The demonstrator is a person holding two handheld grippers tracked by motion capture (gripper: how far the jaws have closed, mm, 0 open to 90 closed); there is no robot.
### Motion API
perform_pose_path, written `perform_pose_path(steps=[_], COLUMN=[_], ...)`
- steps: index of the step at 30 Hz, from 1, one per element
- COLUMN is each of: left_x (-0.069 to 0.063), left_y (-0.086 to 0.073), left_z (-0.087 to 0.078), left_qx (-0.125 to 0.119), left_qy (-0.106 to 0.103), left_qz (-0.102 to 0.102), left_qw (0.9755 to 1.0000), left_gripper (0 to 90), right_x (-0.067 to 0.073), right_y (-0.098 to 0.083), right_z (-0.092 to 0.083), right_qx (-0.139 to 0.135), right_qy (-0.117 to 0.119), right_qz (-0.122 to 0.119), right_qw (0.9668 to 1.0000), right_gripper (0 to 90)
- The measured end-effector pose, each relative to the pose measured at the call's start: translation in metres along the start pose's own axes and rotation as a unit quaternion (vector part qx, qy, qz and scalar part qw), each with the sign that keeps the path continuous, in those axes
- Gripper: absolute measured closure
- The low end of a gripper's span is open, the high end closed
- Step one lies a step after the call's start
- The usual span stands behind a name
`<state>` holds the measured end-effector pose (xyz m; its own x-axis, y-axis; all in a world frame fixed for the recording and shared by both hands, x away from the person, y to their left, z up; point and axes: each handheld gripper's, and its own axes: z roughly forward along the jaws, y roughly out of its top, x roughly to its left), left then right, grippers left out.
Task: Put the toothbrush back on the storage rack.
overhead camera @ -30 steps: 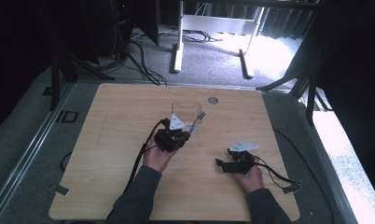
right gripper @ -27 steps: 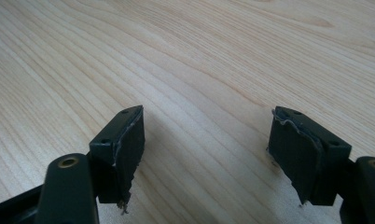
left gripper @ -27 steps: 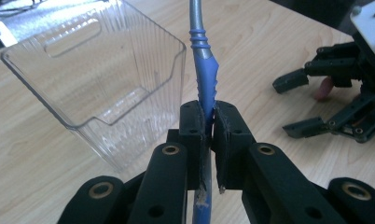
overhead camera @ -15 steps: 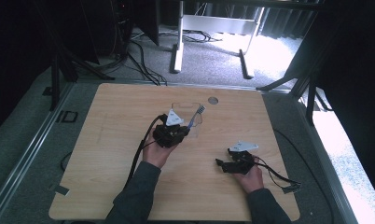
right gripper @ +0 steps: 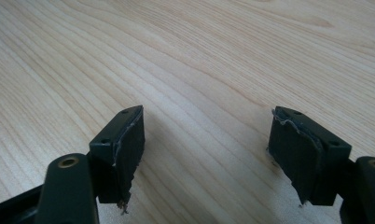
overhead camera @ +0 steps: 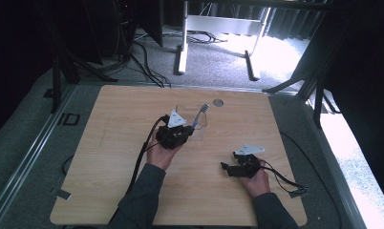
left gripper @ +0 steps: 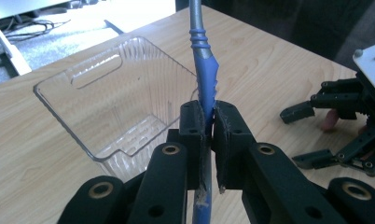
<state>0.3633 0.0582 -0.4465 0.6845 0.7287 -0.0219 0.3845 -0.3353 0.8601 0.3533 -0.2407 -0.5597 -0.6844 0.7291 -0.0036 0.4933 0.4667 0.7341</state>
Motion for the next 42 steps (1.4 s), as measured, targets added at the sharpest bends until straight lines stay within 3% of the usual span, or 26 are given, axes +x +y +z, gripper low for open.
perform_pose_path(steps=[4,42], left_x=[0.000,0.016], left_y=[-0.001,0.001], left_z=[0.001,0.003], left_qx=[-0.014,-0.072], left_qy=[0.003,0.021], left_qz=[-0.001,-0.002], left_qw=[0.9999,0.9972], left_gripper=[82.7,82.7], right_x=[0.000,0.000], right_y=[0.000,0.000], right_z=[0.000,0.000], right_qx=[0.001,0.000], right_qy=[0.000,0.000], right_qz=[0.000,-0.001], right_qw=[1.0000,1.0000], right_gripper=[26.6,26.6])
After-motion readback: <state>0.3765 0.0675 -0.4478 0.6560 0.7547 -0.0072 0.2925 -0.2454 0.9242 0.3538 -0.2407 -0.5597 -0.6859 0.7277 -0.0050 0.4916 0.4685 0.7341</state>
